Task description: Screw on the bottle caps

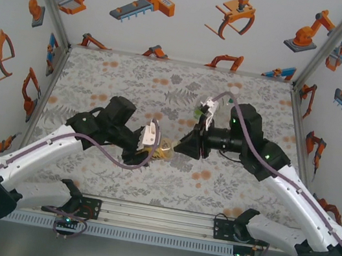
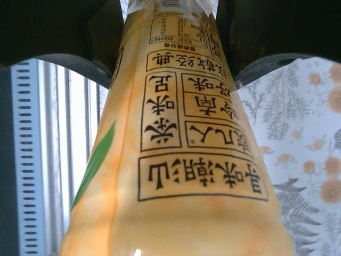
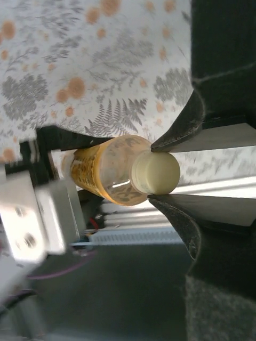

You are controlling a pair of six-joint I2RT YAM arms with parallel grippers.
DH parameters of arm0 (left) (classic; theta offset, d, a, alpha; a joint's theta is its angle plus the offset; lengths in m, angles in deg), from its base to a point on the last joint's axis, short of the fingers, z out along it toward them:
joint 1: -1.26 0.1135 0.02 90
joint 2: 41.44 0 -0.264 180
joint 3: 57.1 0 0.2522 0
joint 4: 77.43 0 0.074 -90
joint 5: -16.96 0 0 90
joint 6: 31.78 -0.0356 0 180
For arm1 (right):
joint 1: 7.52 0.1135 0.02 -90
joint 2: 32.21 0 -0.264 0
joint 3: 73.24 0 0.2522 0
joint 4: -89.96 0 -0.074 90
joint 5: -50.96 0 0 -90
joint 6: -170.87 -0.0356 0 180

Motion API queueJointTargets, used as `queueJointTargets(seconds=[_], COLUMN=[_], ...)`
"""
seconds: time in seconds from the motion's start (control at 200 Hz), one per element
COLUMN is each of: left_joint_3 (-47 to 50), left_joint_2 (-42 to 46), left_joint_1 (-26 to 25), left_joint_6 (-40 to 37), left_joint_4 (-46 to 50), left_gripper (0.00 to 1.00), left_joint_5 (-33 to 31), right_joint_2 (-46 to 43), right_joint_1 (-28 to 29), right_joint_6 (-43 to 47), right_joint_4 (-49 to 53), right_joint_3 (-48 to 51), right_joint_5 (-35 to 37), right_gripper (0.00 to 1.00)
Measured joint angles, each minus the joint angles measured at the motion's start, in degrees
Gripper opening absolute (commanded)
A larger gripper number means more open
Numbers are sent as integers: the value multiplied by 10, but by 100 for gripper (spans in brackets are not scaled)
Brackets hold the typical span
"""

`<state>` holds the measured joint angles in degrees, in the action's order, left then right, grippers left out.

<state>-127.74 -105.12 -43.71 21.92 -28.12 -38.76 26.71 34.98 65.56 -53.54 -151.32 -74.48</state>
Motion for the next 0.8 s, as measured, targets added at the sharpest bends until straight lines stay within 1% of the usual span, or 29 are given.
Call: queueJointTargets(seconds=[0.215, 0.315, 0.486, 0.661, 0.721, 0.746, 0.756, 0.761, 0.766, 0.796], left_joint_3=[5, 11, 12, 12, 12, 12, 12, 12, 12, 12], left_joint_2=[5, 5, 5, 5, 5, 5, 5, 5, 5, 5], left_joint_1=[1, 1, 4, 4, 4, 4, 4, 4, 4, 4], left_joint_6=[16, 21, 27, 29, 29, 29, 29, 29, 29, 29], left_joint_4=[-14, -14, -13, -14, -16, -17, -17, -18, -18, -22], left_gripper=[0, 0, 0, 0, 0, 0, 0, 0, 0, 0], left_joint_5=[-58, -78, -100, -104, -103, -103, -102, -102, -102, -100], right_joint_2=[-8, -1, 14, 13, 13, 13, 13, 13, 13, 13], right_joint_1=[0, 0, 0, 0, 0, 0, 0, 0, 0, 0], right_joint_6=[-320, -426, -522, -548, -539, -535, -530, -529, -527, -516], right_joint_4=[-39, -35, -34, -32, -28, -26, -24, -24, -23, -19], right_joint_3=[45, 56, 57, 60, 57, 54, 53, 52, 52, 46], right_joint_5=[107, 133, 157, 166, 167, 167, 167, 167, 167, 167], right_gripper=[0, 0, 0, 0, 19, 29, 34, 38, 38, 47])
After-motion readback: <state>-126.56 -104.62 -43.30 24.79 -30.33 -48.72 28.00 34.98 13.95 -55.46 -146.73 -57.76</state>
